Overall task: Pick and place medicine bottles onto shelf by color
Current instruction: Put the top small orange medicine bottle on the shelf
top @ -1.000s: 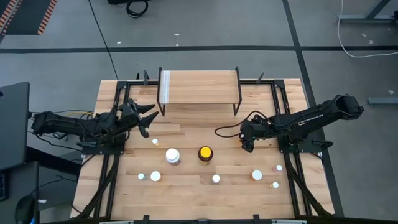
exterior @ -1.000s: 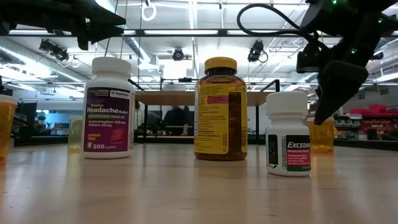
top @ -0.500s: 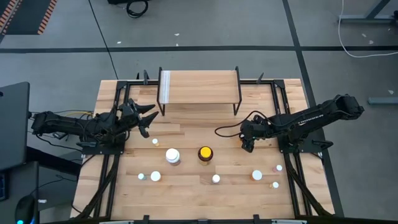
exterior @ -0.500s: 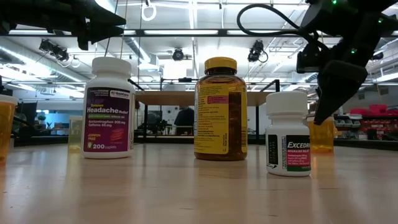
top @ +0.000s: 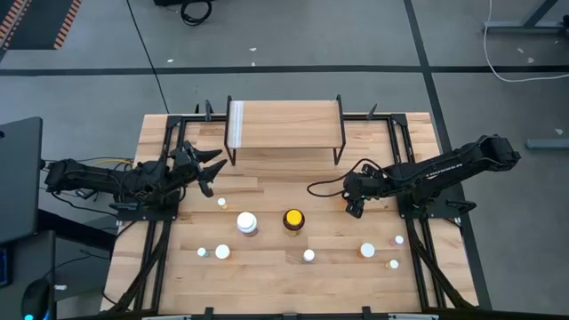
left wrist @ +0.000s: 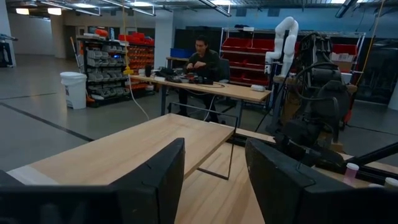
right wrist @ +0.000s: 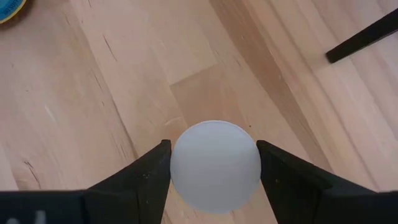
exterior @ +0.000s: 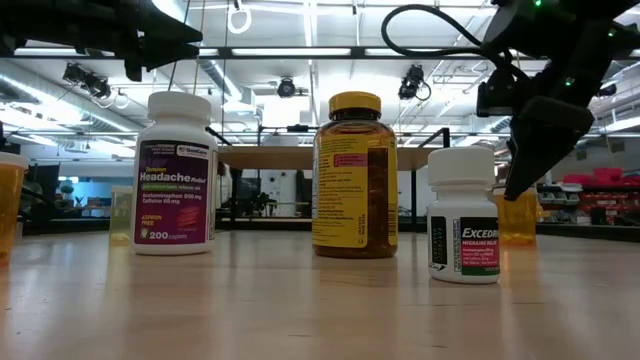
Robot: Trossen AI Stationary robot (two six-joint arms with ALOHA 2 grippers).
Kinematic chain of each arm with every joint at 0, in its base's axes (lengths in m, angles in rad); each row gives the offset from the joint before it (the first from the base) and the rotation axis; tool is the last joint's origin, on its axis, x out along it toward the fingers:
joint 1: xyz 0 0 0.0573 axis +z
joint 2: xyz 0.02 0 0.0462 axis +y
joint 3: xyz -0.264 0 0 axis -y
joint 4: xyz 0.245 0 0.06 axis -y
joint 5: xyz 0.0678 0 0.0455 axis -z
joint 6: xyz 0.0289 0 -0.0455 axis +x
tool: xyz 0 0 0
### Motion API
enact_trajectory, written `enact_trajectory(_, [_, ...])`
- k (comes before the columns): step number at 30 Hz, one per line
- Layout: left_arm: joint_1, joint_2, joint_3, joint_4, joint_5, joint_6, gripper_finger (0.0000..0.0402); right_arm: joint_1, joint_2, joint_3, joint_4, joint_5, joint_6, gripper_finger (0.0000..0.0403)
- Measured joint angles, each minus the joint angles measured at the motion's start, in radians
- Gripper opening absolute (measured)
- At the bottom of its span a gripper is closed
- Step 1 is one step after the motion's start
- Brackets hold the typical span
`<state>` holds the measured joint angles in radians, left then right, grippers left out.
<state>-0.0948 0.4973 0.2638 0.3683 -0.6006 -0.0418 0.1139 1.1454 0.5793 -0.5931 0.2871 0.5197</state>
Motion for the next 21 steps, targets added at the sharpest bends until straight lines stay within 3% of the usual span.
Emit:
enact_trajectory(10, [0.0, 0.0, 0.0, 0.0, 0.0, 0.0, 0.0172, -0.031, 0.0, 0.149, -0.001, -0.001, -0.12, 0.0232])
enact_trajectory(21, [0.0, 0.0, 0.0, 0.0, 0.0, 0.0, 0.0174, -0.142, 0.0, 0.362, -0.009, -0.017, -0.305, 0.0231])
